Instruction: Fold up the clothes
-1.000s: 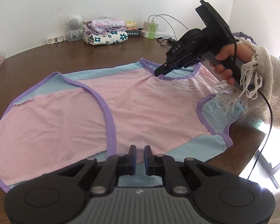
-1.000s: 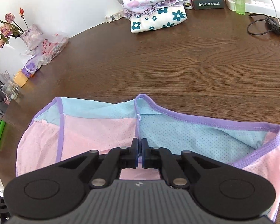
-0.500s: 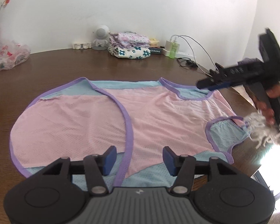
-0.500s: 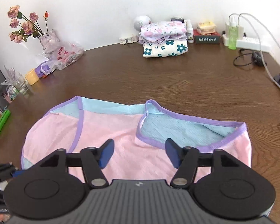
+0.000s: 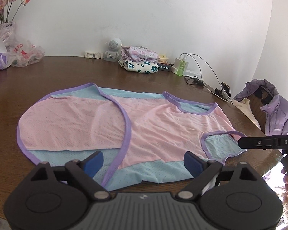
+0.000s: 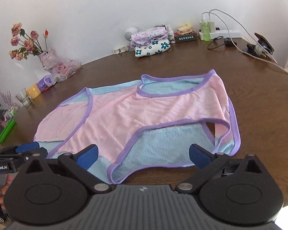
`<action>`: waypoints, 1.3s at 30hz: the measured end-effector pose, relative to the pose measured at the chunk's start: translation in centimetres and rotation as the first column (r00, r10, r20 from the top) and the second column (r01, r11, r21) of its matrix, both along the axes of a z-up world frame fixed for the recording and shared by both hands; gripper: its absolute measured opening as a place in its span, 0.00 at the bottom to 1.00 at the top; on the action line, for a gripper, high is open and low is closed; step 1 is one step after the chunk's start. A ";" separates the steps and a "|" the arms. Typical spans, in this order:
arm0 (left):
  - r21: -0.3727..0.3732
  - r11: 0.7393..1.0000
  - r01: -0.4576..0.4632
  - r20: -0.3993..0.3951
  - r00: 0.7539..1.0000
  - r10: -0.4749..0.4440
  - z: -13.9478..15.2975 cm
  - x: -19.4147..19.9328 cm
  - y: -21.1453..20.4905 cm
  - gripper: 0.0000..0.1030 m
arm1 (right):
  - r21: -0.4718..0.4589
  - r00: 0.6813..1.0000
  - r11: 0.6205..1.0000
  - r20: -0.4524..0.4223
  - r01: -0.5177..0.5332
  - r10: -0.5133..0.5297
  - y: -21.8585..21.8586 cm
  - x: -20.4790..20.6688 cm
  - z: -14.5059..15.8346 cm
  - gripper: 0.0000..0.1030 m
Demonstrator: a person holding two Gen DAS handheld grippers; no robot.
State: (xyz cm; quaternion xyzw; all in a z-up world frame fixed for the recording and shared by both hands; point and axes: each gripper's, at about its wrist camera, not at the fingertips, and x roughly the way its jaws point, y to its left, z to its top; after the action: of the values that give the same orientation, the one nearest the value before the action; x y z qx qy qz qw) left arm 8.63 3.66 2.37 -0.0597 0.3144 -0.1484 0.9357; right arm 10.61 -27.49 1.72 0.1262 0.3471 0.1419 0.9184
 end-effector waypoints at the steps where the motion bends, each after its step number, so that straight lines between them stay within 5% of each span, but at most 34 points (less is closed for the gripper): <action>1: 0.008 1.000 -0.004 -0.003 1.000 0.004 -0.2 -0.2 -0.1 0.88 | 0.016 1.000 1.000 -0.006 0.022 -0.022 -0.2 -0.4 -0.3 1.00; 7: 0.039 0.998 -0.043 -0.017 0.999 0.044 -0.9 -1.0 -0.1 0.89 | -0.054 0.995 0.994 0.005 0.096 -0.096 0.4 -1.4 -0.9 1.00; 23: 0.055 0.996 -0.069 -0.043 0.997 0.071 -1.4 -1.9 0.3 0.89 | -0.144 0.998 0.989 0.059 0.031 -0.023 1.4 -2.7 -1.7 1.00; 33: 0.111 0.993 -0.026 -0.019 0.999 0.028 -1.5 -2.2 -0.4 0.89 | -0.047 0.986 0.995 0.146 0.085 -0.077 -1.4 -3.5 -1.8 1.00; 39: 0.178 0.984 0.005 -0.019 1.000 -0.002 -1.5 -2.0 -0.9 0.85 | -0.242 0.986 0.968 0.166 0.067 -0.027 -2.1 -3.6 -1.2 1.00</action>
State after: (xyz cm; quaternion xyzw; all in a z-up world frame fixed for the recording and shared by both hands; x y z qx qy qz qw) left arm 6.67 2.73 0.86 0.0235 0.3353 -0.1208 0.9340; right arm 7.03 -29.58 0.50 0.0071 0.2834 0.0856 0.9551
